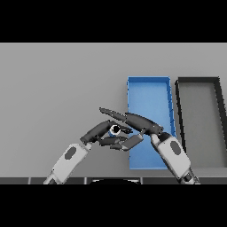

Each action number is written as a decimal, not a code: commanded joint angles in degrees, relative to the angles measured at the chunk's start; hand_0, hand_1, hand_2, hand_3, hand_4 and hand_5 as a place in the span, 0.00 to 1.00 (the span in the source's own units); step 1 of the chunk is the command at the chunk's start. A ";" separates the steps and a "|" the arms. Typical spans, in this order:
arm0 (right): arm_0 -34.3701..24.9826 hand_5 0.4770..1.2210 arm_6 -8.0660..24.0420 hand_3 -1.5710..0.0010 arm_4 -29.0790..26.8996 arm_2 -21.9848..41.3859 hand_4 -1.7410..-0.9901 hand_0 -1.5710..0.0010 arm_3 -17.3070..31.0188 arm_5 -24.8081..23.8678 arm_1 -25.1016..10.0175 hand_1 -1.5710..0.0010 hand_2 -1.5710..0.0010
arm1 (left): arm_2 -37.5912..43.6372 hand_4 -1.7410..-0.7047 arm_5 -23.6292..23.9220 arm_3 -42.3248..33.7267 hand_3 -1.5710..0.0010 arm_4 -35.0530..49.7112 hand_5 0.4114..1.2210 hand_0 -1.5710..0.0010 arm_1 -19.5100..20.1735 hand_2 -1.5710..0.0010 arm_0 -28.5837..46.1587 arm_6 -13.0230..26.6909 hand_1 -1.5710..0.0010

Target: Pick up the blue pipe and place it into the blue bin.

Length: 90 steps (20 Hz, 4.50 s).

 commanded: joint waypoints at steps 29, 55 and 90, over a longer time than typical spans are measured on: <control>-9.39 0.99 -5.46 0.01 -9.15 6.99 0.33 0.01 6.36 -1.52 0.04 0.01 0.00 | 3.17 0.68 -8.16 -0.16 0.82 -12.49 0.75 0.81 -0.14 0.84 -0.07 -0.62 0.82; -31.76 0.87 4.61 0.00 -42.96 -7.67 0.03 0.00 7.50 -17.58 -9.61 0.00 0.00 | 3.98 0.80 -8.10 -0.95 1.00 -11.07 0.11 1.00 -0.14 1.00 2.36 6.69 1.00; -17.61 0.67 17.44 0.88 -40.82 21.63 0.75 0.83 37.74 -34.63 -28.79 0.84 0.85 | 5.12 0.82 -8.43 -1.46 1.00 -9.34 0.05 1.00 -0.04 1.00 2.69 8.53 1.00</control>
